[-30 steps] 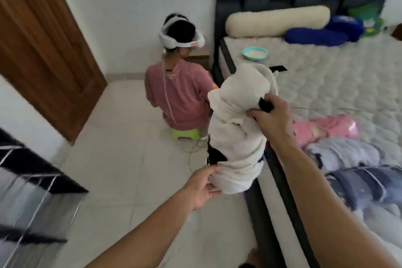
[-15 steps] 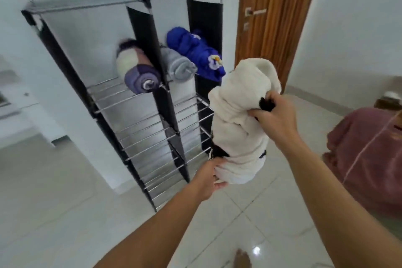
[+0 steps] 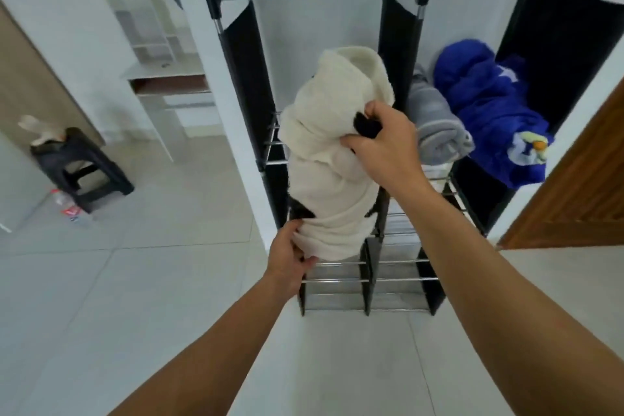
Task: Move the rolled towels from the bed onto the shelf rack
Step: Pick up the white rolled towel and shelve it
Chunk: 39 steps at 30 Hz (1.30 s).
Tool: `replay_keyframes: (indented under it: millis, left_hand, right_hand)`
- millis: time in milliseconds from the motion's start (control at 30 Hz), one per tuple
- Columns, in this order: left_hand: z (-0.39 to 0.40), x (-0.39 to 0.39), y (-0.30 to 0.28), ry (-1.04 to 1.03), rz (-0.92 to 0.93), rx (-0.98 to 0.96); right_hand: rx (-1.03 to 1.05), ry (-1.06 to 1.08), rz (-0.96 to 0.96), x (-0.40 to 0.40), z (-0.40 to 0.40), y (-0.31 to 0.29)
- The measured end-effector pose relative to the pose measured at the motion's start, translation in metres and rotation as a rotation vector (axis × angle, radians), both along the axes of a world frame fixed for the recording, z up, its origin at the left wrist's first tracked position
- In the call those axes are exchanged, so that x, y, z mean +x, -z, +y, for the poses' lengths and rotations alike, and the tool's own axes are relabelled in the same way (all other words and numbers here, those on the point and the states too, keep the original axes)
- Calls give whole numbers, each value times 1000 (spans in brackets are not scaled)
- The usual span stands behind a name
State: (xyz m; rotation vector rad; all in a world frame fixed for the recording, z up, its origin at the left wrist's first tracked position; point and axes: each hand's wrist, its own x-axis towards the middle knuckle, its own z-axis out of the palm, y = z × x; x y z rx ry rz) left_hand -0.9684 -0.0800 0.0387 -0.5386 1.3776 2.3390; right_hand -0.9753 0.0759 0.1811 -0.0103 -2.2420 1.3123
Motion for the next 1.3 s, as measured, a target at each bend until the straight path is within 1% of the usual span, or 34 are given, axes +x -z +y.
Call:
replay_keyframes:
  millis: [100, 200, 267, 333, 467, 567, 700, 833, 900, 967, 1067, 1133, 1200, 1300]
  left_hand:
    - [-25, -30, -24, -137, 52, 34]
    - [-43, -62, -35, -169, 104, 7]
    - [-48, -81, -39, -147, 135, -11]
    - [-46, -97, -45, -79, 177, -15]
    - [-34, -123, -53, 27, 260, 36]
    - [-36, -146, -55, 37, 293, 43]
    - [-39, -164, -54, 29, 345, -1]
    - [-31, -171, -52, 37, 392, -33]
    - [-25, -169, -51, 89, 442, -109]
    - [-22, -165, -51, 123, 501, -207]
    - [-22, -156, -46, 90, 553, -361]
    - [-23, -151, -41, 55, 559, -471]
    - [-20, -152, -37, 59, 529, -505]
    - [-13, -165, -38, 83, 510, -569]
  right_hand:
    - [-13, -94, 45, -58, -26, -18]
    - [-20, -130, 36, -114, -48, -25]
    - [-23, -121, 23, -148, -55, -28]
    - [-36, -83, 10, -179, -56, -31]
    - [-96, 17, -49, -228, -48, -35]
    - [-90, 71, -72, -253, -40, -33]
    - [-2, 96, -218, -277, -38, -16]
    - [207, 13, -463, -292, -37, 3]
    - [298, -42, -560, -291, -38, 13]
    - [350, -32, -573, -292, -38, 21]
    - [399, -3, -590, -294, -37, 20]
    - [418, 9, -645, -296, -34, 20]
    - [456, -14, -698, -296, -32, 22]
    - [482, -34, -702, -296, -33, 25]
